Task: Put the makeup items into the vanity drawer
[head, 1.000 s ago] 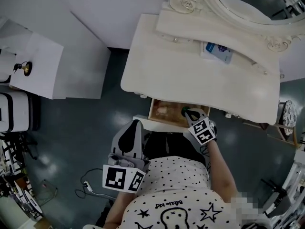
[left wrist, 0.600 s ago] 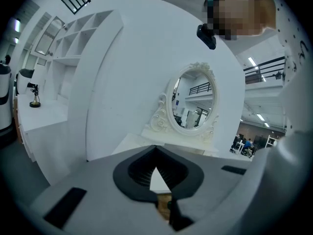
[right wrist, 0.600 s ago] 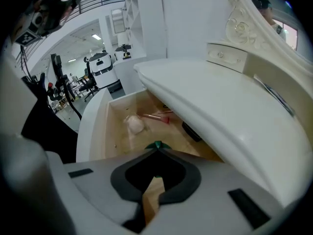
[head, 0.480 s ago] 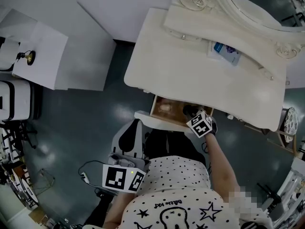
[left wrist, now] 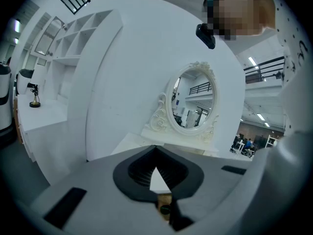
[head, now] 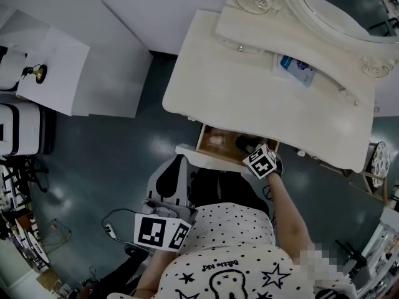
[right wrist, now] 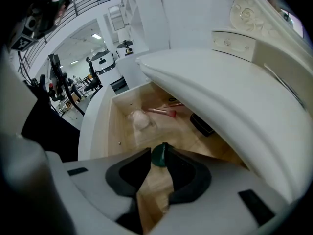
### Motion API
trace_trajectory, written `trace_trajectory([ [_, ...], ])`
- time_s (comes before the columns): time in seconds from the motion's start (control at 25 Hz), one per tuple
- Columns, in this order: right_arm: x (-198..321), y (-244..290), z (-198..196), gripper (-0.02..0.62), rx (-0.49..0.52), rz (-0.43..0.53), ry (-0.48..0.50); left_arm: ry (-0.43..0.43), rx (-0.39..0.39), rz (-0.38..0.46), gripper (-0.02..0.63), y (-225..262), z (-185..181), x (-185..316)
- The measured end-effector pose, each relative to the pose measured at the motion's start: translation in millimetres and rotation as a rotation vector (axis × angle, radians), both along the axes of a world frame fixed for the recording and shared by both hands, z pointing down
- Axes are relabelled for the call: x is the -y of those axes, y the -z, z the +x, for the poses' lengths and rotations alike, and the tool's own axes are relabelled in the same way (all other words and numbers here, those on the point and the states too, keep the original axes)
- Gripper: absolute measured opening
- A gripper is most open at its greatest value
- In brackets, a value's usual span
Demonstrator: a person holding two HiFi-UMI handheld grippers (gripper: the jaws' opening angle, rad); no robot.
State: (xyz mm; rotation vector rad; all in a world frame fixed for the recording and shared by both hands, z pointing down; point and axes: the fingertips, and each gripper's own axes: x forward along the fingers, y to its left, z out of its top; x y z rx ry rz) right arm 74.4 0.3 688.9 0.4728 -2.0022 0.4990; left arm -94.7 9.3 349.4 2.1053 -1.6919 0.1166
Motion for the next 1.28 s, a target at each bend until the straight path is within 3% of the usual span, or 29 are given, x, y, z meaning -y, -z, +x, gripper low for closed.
trace_trajectory([
  [0.28,3,12,4,0.098,0.022,0.037,-0.061,-0.009,-0.003,0.006,-0.003,1,-1,-1],
  [0.4,5,24,5,0.013,0.056,0.065,-0.128,-0.021,-0.007,0.008,-0.003,1,1,0],
  [0.6,8,52,6,0.008,0.133,0.119,-0.234,-0.043,-0.014,0.016,-0.003,3,5,0],
  [1.28,23,250,25,0.008,0.459,0.493,-0.559,-0.183,-0.05,0.066,-0.003,11,28,6],
])
